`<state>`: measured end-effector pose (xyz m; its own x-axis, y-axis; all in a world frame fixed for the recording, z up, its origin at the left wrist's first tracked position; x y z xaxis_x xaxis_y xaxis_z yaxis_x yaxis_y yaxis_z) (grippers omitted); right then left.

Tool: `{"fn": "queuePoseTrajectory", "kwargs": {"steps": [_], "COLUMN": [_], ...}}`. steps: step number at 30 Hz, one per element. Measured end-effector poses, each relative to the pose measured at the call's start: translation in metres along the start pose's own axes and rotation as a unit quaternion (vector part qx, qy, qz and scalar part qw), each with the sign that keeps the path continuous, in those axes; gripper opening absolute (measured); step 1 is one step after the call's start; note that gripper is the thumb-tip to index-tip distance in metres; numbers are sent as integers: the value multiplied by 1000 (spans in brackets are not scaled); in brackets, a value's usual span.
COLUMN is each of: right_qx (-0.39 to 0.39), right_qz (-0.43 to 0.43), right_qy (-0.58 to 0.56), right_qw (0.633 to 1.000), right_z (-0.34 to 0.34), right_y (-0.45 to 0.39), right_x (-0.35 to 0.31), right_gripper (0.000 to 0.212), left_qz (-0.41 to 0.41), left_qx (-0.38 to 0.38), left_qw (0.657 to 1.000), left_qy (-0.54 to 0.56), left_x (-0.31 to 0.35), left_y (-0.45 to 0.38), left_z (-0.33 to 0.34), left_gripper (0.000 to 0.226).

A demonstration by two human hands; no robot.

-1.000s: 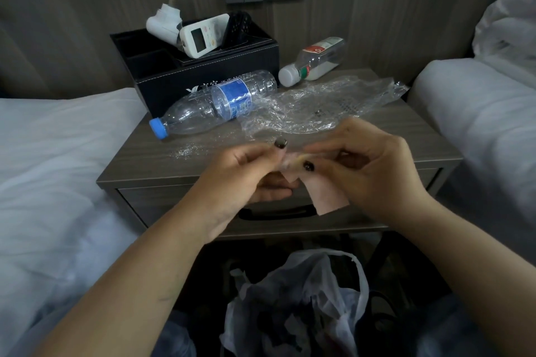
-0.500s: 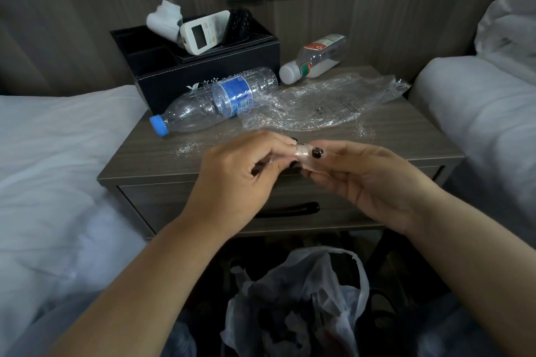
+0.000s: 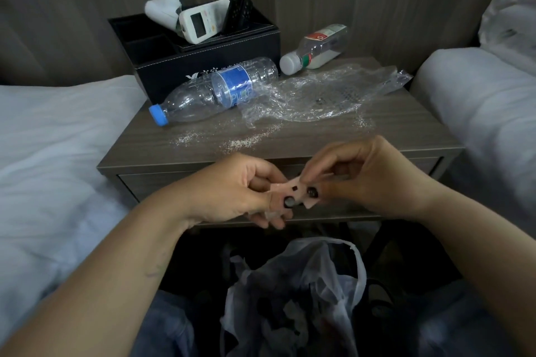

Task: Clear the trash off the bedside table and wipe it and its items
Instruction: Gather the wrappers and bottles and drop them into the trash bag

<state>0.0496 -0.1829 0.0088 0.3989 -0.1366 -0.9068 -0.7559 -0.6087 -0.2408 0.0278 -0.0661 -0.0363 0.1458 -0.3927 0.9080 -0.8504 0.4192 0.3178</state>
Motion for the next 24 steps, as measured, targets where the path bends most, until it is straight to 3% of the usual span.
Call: {"fn": "queuePoseTrajectory", "kwargs": {"steps": [4, 9, 13, 16, 18, 20, 21, 24], "right_qx": [-126, -300, -330, -333, -348, -370, -380, -399], "right_qz": [143, 209, 259, 268, 257, 258, 264, 289], "right_qy": [21, 285, 357, 335, 331, 338, 334, 309], "right_qw": [981, 886, 834, 840, 838, 826, 821, 813], "right_z": [33, 60, 52, 55, 63, 69, 72, 78], "right_y": [21, 61, 82, 87, 89, 92, 94, 96], "right_x": [41, 95, 123, 127, 126, 128, 131, 134], "right_gripper": [46, 74, 67, 54, 57, 54, 50, 40], "left_qz": [-85, -238, -306, -327, -312, -318, -310, -302], "left_qx": [-65, -155, -132, -142, -139, -107, -72, 1], "left_qw": [993, 943, 907, 865, 841, 853, 866, 880], "left_qy": [-54, -173, -257, -353, -419, -399, -385, -368], "left_x": [-36, -119, -184, -226, -242, -256, -257, -263], "left_y": [-7, -19, -40, -49, -49, -45, -46, -56], "left_z": [19, 61, 89, 113, 118, 117, 114, 109], "left_gripper": [12, 21, 22, 29, 48, 78, 78, 46]}}
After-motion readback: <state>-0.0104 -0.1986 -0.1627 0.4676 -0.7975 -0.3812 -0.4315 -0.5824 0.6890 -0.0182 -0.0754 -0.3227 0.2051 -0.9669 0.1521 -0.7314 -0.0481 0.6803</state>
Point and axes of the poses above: each hand's wrist, its own y-axis away from the middle knuckle, its own z-axis out of the palm, x = y × z, the point moved 10 cm from there along -y, towards the middle knuckle, and after that the axes turned 3 degrees about -z, right-handed, at the moved point
